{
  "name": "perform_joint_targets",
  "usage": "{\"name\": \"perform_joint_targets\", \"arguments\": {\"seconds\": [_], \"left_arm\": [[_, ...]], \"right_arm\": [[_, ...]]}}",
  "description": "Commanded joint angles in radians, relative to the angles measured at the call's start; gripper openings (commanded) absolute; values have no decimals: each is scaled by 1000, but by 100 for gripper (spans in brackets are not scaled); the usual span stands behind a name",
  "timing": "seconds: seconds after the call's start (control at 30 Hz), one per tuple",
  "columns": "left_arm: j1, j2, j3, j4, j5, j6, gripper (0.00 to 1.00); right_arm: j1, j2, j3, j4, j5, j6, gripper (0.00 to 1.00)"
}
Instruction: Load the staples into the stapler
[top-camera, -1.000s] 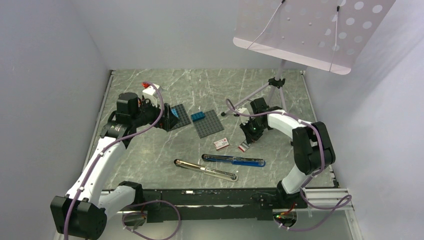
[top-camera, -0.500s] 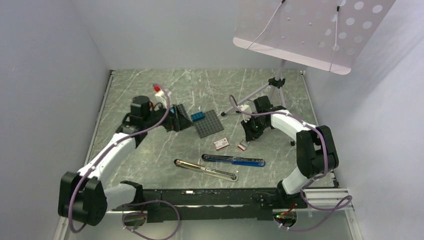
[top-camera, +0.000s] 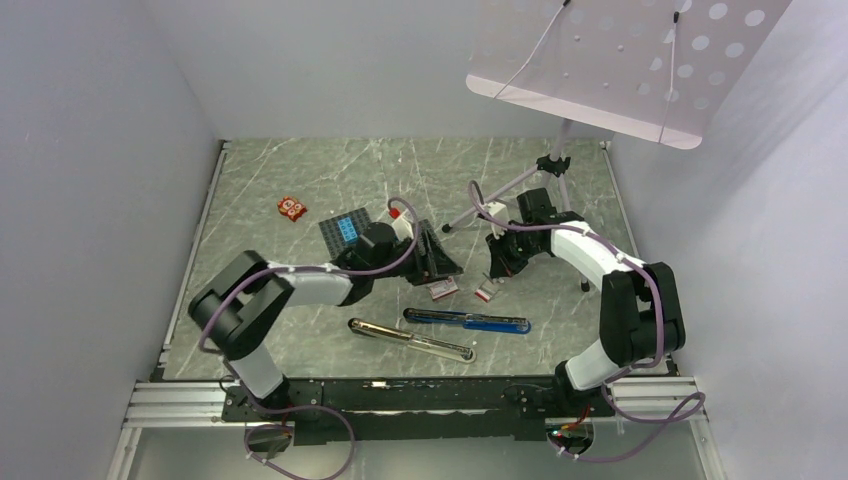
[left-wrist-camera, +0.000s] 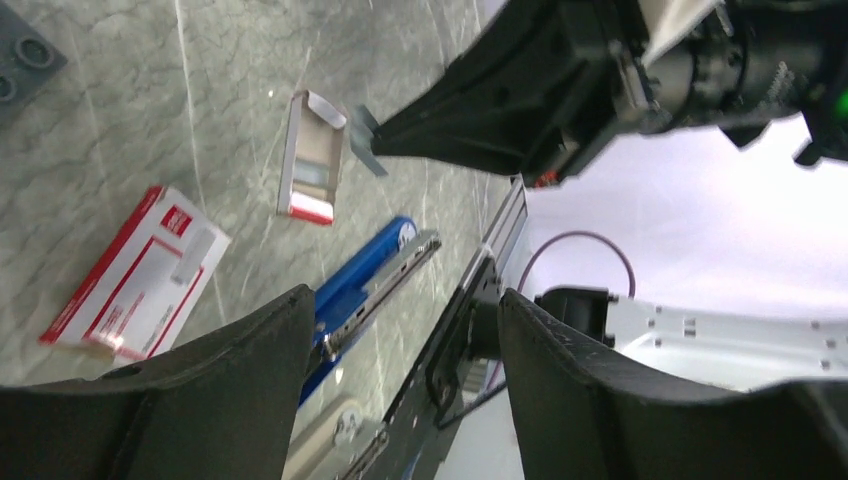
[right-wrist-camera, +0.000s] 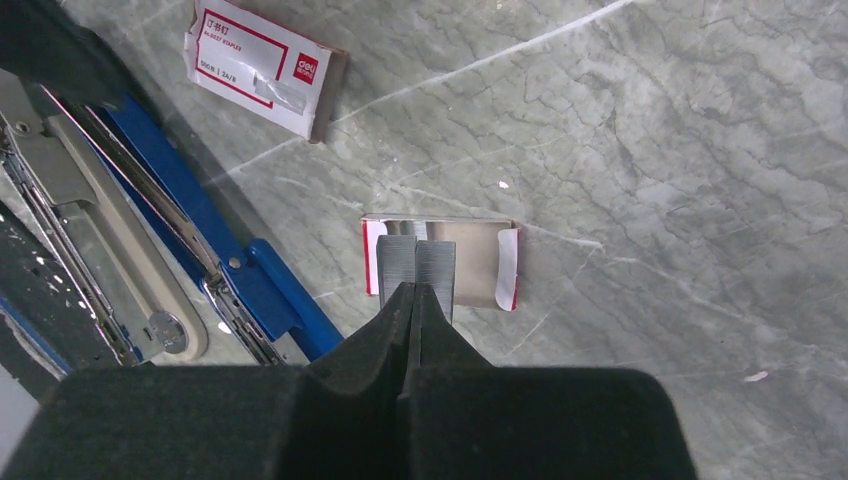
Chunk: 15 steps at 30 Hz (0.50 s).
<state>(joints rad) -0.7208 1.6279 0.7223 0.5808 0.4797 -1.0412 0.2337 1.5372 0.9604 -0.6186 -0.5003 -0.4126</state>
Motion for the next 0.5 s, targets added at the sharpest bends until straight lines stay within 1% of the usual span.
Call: {"name": "perform_joint_targets", "arguments": {"seconds": [0.0, 0.13, 0.17, 0.2, 0.4, 0.47], "left_arm": [[-46, 117, 80, 205, -124, -167, 67], [-74, 189, 163, 139, -169, -144, 64], [-79, 208, 183, 122, -173, -139, 60], [-81, 228, 199, 112, -173, -138, 59], [-86, 326, 256, 117, -134, -164, 49], [-93, 347, 274, 111, -122, -168, 48]], "right_arm": [[-16, -33, -4, 18, -58, 27, 0], [-27, -16, 0, 5, -70, 24, 0], [-29, -14, 1, 4, -73, 24, 0], [-32, -14, 2, 5, -74, 24, 0], [-36, -17, -2, 4, -76, 22, 0], [-36, -16, 0, 5, -78, 22, 0]]}}
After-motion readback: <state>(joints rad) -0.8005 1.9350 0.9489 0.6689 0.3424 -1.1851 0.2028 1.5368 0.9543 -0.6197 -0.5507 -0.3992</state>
